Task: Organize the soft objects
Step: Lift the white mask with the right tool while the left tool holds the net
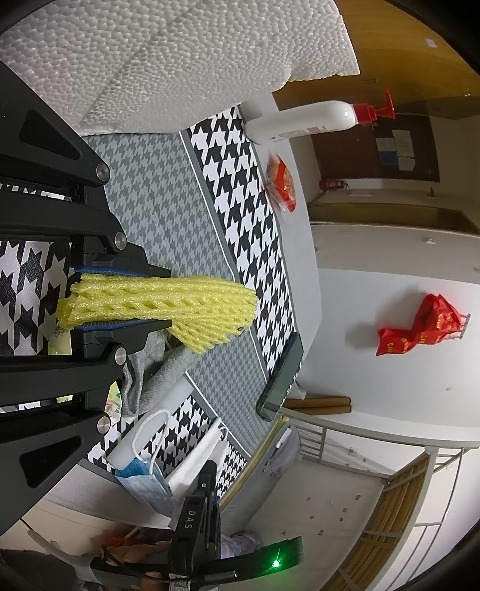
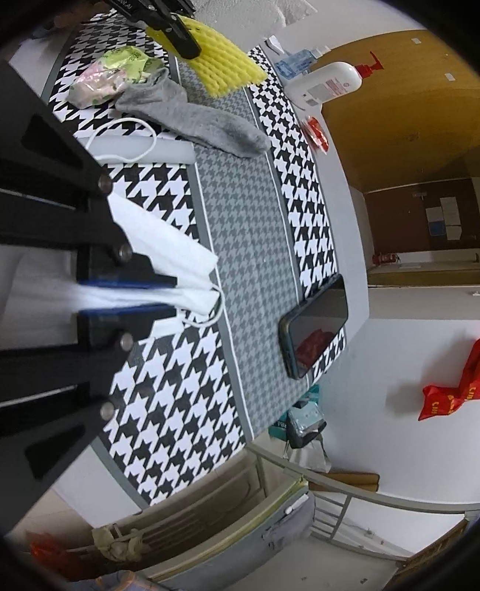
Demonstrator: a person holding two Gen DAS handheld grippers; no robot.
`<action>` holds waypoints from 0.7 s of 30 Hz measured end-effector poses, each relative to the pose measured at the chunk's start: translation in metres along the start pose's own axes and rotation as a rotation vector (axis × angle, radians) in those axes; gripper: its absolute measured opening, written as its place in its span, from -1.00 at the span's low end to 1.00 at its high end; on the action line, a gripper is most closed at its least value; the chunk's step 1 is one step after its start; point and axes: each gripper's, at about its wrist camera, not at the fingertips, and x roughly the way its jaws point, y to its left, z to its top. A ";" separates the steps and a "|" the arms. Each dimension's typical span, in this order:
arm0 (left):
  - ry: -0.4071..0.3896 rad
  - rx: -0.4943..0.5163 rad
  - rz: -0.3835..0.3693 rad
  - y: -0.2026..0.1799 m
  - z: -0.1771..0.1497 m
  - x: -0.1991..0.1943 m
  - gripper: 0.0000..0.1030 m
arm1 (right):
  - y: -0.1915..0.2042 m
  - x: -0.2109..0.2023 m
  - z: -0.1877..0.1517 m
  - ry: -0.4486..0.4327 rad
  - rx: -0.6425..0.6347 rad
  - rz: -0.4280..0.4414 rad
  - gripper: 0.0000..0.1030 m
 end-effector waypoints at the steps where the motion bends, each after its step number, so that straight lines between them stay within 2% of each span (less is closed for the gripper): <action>1: -0.001 0.000 0.000 0.000 0.000 0.000 -0.63 | 0.000 -0.001 0.000 -0.004 0.004 0.005 -0.87; 11: -0.036 0.004 -0.014 -0.002 0.001 -0.009 -0.63 | 0.001 -0.058 0.013 -0.157 0.029 0.061 -0.87; 21: -0.106 0.039 -0.023 -0.012 0.012 -0.031 -0.63 | 0.009 -0.094 0.025 -0.250 0.034 0.075 -0.87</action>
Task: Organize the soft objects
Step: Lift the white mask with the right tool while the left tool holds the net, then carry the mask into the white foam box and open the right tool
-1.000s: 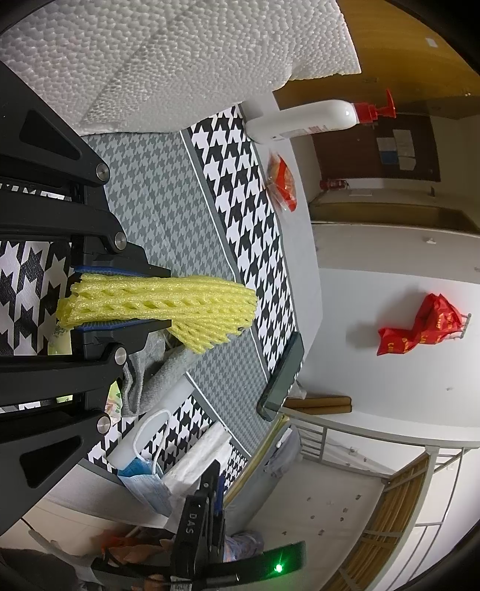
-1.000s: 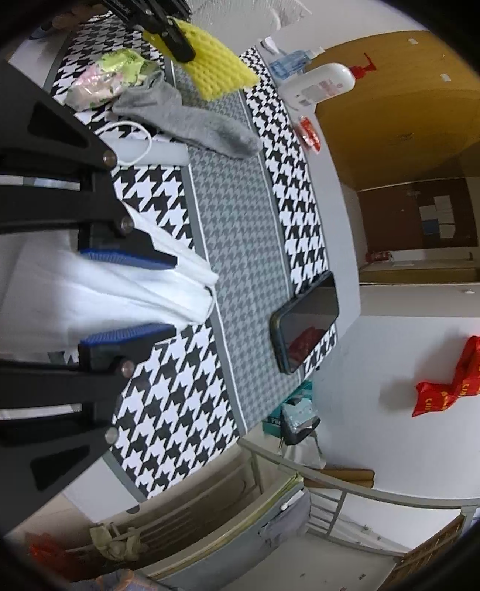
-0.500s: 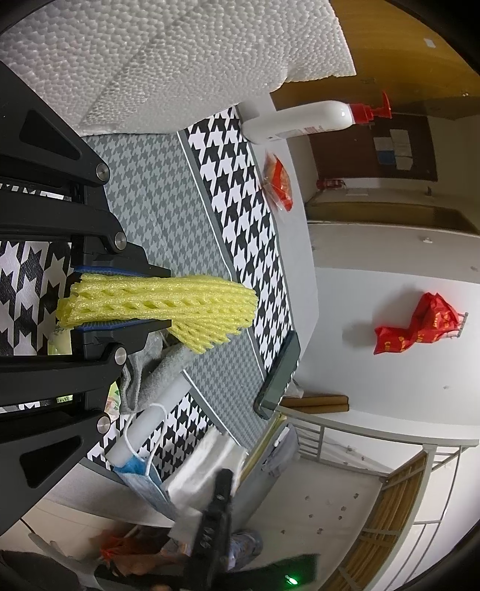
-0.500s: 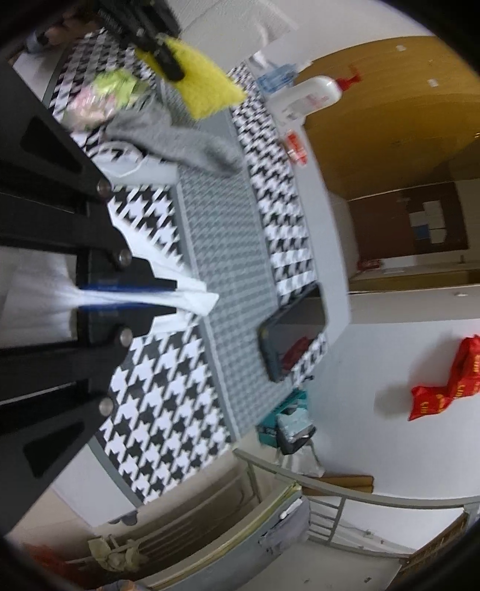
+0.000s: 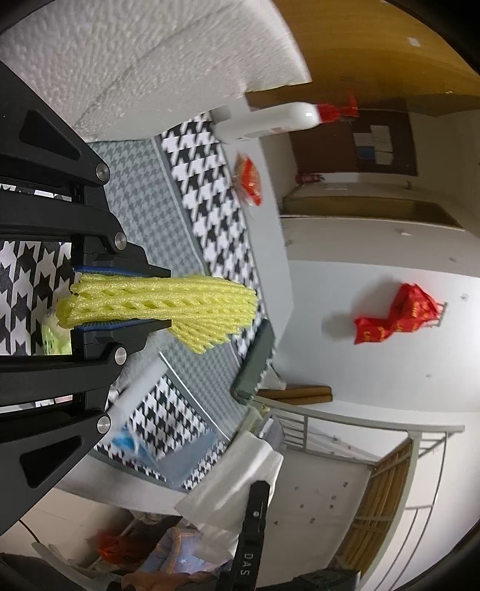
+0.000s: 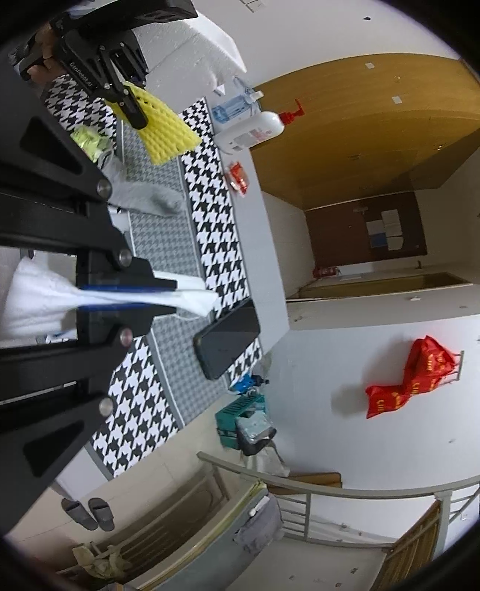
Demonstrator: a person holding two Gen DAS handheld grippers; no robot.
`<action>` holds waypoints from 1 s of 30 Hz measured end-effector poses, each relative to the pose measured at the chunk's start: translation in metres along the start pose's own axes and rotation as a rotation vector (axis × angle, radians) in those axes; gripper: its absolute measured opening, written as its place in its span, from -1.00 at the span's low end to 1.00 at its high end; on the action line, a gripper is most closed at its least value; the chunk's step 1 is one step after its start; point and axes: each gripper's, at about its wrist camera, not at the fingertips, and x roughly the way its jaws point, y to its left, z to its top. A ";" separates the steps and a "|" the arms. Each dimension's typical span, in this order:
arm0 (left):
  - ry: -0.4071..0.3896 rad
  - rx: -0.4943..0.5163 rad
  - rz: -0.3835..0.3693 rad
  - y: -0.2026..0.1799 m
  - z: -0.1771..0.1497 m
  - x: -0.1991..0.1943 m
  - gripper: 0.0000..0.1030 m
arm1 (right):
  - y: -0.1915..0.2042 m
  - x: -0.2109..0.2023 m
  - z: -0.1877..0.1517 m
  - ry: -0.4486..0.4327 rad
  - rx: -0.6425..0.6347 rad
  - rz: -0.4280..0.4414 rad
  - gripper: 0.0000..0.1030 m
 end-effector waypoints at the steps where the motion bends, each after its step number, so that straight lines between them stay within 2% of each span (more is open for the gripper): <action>1: -0.010 0.006 0.002 -0.002 0.001 -0.004 -0.63 | 0.001 -0.002 0.000 -0.004 0.001 0.005 -0.87; 12: -0.120 0.023 0.034 -0.012 0.015 -0.065 -0.63 | 0.018 -0.033 -0.004 -0.077 -0.003 0.065 -0.87; 22: -0.176 0.044 0.089 -0.016 0.014 -0.111 -0.63 | 0.043 -0.059 -0.011 -0.131 -0.027 0.143 -0.86; 30: -0.205 0.029 0.142 -0.004 0.012 -0.138 -0.63 | 0.067 -0.073 -0.013 -0.163 -0.048 0.186 -0.86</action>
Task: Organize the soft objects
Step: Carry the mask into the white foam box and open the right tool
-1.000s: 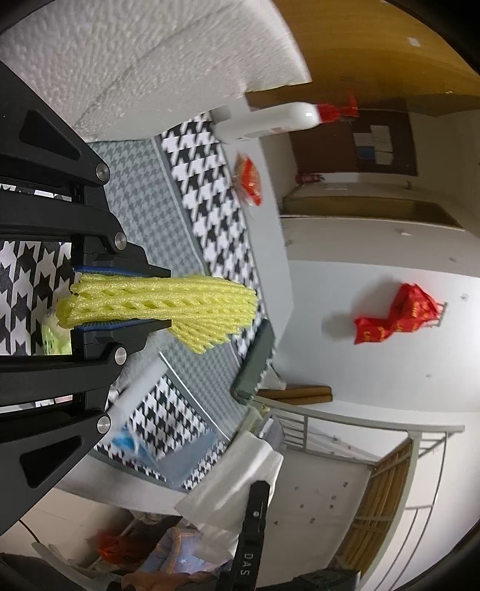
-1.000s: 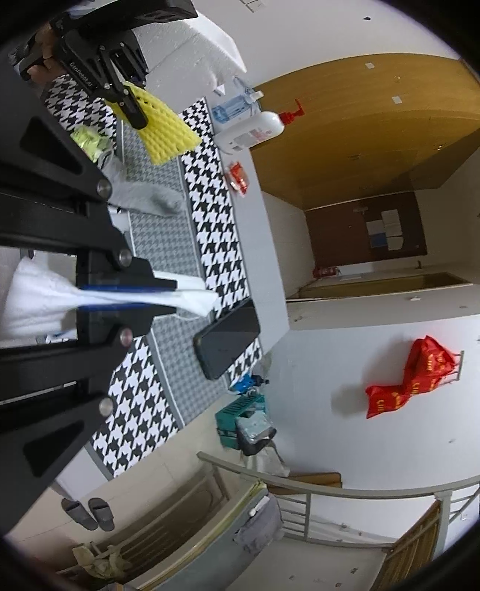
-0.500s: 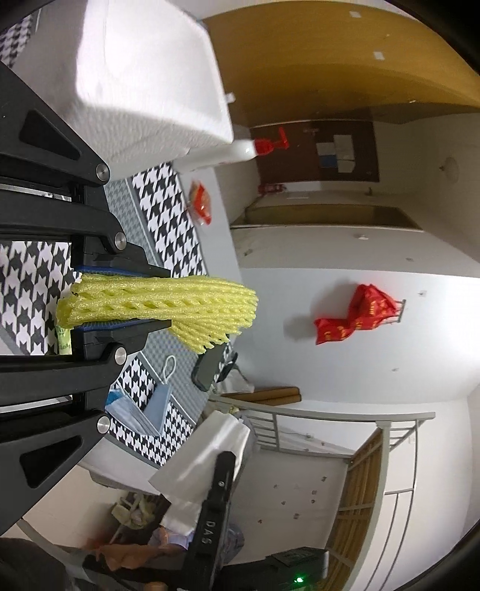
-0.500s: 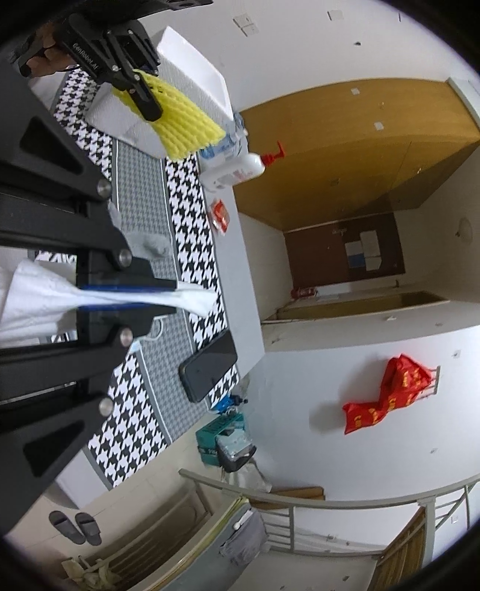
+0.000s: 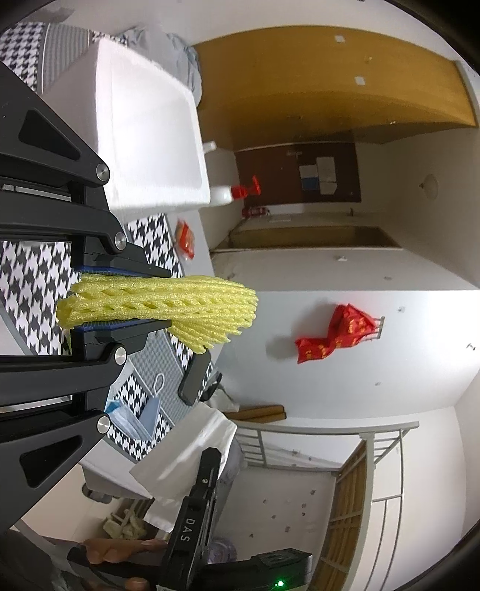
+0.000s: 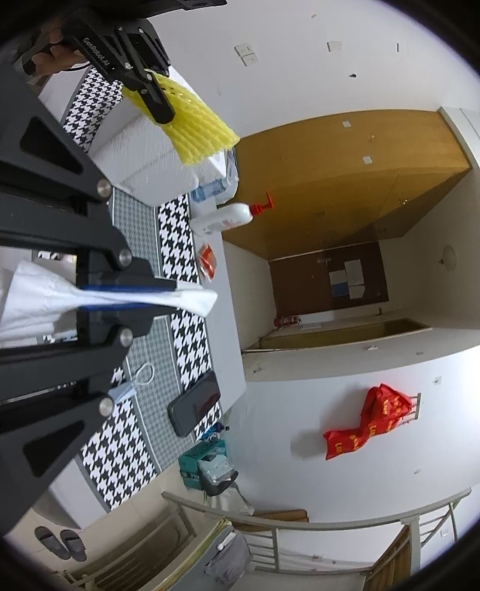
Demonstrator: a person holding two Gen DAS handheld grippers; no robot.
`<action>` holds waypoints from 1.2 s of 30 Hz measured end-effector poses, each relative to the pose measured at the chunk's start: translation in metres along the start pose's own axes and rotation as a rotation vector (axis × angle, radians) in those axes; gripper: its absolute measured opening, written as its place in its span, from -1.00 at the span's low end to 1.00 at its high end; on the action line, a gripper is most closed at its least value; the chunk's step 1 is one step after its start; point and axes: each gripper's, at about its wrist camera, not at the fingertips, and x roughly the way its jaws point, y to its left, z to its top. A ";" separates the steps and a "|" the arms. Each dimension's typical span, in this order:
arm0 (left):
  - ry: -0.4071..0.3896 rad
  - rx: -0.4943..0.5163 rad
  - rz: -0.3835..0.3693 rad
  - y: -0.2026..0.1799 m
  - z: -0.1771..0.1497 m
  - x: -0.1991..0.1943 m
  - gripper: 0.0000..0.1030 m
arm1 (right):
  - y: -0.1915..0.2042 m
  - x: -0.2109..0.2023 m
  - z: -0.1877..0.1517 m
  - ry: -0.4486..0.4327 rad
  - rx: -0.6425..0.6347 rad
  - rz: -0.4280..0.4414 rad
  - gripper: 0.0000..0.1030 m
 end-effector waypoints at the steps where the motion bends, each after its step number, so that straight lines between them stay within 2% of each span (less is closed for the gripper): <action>1: -0.003 -0.002 0.007 0.003 0.000 -0.003 -0.63 | 0.003 -0.001 0.000 -0.002 -0.003 0.005 -0.86; 10: -0.035 0.004 0.064 0.022 0.000 -0.031 -0.63 | 0.033 -0.007 0.001 -0.031 -0.029 0.051 -0.86; 19: -0.059 -0.030 0.131 0.051 -0.001 -0.051 -0.63 | 0.064 -0.001 0.007 -0.045 -0.066 0.087 -0.86; 36: -0.076 -0.099 0.259 0.095 -0.011 -0.085 -0.63 | 0.121 0.013 0.012 -0.052 -0.127 0.218 -0.86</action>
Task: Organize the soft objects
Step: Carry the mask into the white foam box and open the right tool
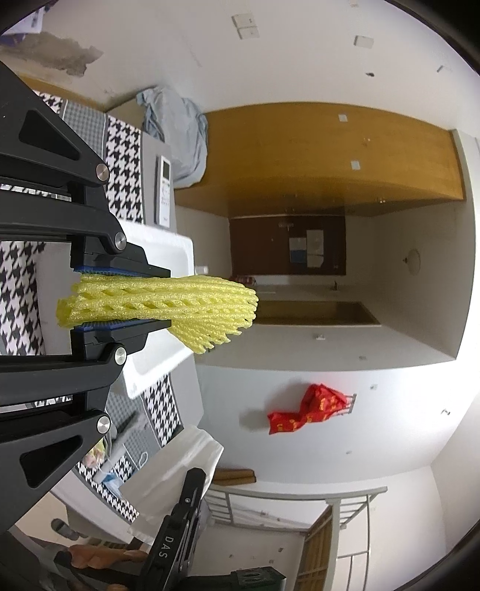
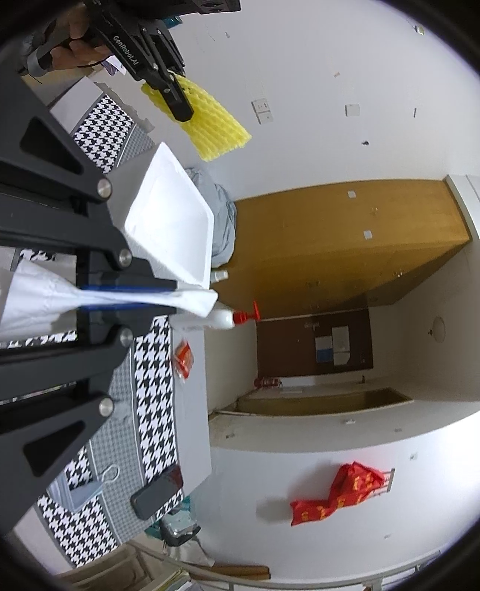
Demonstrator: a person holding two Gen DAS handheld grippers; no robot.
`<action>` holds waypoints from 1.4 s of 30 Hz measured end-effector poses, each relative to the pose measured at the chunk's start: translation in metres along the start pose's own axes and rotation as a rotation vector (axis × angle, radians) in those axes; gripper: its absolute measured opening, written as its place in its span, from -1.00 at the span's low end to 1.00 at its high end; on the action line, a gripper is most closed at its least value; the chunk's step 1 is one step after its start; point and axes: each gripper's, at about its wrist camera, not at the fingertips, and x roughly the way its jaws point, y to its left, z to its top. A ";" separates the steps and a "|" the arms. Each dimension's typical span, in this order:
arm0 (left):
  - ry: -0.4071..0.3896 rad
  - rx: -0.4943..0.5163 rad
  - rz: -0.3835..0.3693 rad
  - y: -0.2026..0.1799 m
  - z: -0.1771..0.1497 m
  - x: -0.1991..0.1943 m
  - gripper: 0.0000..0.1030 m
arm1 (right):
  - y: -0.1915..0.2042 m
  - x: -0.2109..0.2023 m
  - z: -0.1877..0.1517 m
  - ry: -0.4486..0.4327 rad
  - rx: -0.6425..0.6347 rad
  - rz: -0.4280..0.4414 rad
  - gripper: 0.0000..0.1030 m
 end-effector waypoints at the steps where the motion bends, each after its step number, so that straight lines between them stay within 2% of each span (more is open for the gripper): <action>1: 0.003 -0.001 0.009 0.002 0.000 0.000 -0.63 | 0.003 0.002 0.000 0.002 -0.003 0.007 -0.86; 9: 0.003 -0.015 0.043 0.016 -0.002 -0.007 -0.63 | 0.026 0.014 0.006 0.005 -0.036 0.057 -0.86; 28: 0.014 -0.048 0.086 0.046 -0.004 0.004 -0.63 | 0.056 0.056 0.032 0.019 -0.091 0.110 -0.86; 42: 0.029 -0.065 0.108 0.062 -0.008 0.018 -0.63 | 0.070 0.103 0.034 0.086 -0.105 0.134 -0.86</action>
